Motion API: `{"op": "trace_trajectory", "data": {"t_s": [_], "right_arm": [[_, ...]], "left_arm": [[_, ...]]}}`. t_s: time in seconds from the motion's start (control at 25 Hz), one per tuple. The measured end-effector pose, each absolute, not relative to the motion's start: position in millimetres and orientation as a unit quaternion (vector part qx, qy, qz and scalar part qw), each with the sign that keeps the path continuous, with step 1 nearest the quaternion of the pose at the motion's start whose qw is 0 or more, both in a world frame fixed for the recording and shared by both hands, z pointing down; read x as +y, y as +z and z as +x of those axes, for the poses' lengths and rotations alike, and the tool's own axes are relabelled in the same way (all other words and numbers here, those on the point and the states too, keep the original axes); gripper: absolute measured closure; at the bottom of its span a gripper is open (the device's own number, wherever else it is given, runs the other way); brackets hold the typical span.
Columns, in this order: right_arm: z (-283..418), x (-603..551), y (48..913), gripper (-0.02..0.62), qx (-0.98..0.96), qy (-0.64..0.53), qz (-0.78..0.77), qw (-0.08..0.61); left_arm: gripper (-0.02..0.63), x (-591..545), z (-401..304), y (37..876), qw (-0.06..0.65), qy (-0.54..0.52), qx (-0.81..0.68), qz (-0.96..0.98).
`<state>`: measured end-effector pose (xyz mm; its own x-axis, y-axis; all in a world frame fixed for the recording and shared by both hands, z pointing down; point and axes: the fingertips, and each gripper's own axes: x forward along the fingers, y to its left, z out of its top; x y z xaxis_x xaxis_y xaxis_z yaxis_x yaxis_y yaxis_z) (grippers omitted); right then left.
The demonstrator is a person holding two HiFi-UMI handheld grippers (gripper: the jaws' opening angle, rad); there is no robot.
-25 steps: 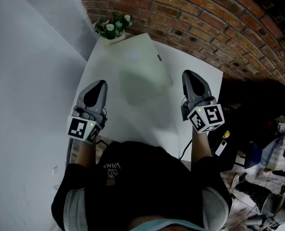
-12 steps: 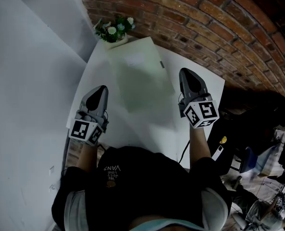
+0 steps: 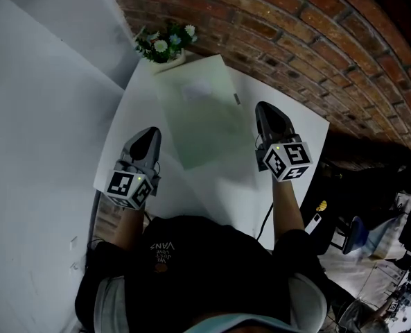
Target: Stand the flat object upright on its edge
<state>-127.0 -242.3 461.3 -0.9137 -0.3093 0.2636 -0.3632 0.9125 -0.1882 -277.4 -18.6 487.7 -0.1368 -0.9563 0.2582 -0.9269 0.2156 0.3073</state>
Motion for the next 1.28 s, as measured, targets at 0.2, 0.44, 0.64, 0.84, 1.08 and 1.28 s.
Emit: {"op": "trace_trajectory", "data": {"t_s": [0.2,0.44,0.64,0.84,1.08,1.28], "right_arm": [[-132,-247,485,0.59,-0.968,0.132,0.163,0.141],[-138,-252,505,0.512,-0.962,0.15,0.152,0.169],[-144,-253,523,0.453,-0.957,0.166,0.138,0.195],[-151,-253,539,0.413,-0.952,0.179,0.121,0.216],[-159,-249,560,0.36,-0.944,0.197,0.091,0.249],[-166,-243,580,0.322,-0.929,0.237,0.057,0.277]], "left_arm": [[0.586,-26,-278,503,0.226,-0.04,-0.745,0.626],[0.529,-29,-281,521,0.257,-0.042,-0.743,0.617],[0.418,-34,-281,535,0.282,-0.043,-0.739,0.61],[0.337,-38,-282,546,0.299,-0.043,-0.736,0.606],[0.228,-42,-281,562,0.342,-0.069,-0.724,0.595],[0.195,-48,-271,577,0.389,-0.076,-0.695,0.6]]}}
